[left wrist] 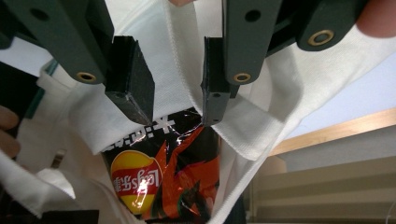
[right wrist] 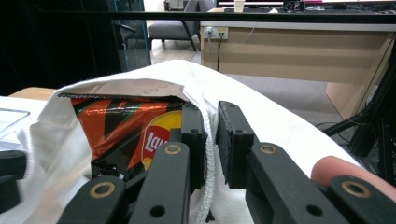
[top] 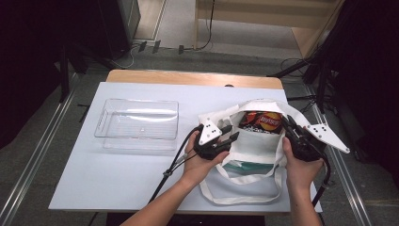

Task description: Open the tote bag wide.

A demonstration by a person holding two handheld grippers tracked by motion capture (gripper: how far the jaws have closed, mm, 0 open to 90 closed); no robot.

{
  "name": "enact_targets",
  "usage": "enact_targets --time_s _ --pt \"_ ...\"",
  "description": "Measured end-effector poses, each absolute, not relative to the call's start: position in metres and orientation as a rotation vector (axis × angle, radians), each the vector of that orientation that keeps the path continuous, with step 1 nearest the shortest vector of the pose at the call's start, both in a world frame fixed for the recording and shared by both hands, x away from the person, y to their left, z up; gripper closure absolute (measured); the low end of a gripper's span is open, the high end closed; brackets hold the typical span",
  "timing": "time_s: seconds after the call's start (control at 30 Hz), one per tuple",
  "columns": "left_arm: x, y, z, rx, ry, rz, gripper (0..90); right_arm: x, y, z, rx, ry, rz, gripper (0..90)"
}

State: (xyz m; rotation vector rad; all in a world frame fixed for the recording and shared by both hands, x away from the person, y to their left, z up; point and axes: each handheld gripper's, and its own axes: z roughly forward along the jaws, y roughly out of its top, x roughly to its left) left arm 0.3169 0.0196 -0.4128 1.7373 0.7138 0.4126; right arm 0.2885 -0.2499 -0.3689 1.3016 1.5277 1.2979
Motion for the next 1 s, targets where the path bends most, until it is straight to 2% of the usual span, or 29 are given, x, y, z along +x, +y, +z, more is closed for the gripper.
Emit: enact_targets --time_s 0.57,0.67,0.87,1.0 --pt "0.348 -0.025 -0.406 1.763 0.778 0.447 62.4 0.288 -0.247 -0.373 1.281 1.562 1.303 83.9" --pt "0.350 -0.028 -0.403 1.776 0.779 0.469 68.3 0.288 -0.247 -0.373 1.271 1.570 1.302 84.2" --pt "0.354 -0.022 -0.402 1.806 0.766 0.433 90.0 0.288 -0.244 -0.371 1.258 1.576 1.307 84.3" --pt "0.346 -0.014 -0.401 1.820 0.708 0.435 90.0 0.289 -0.245 -0.366 1.265 1.550 1.305 84.2"
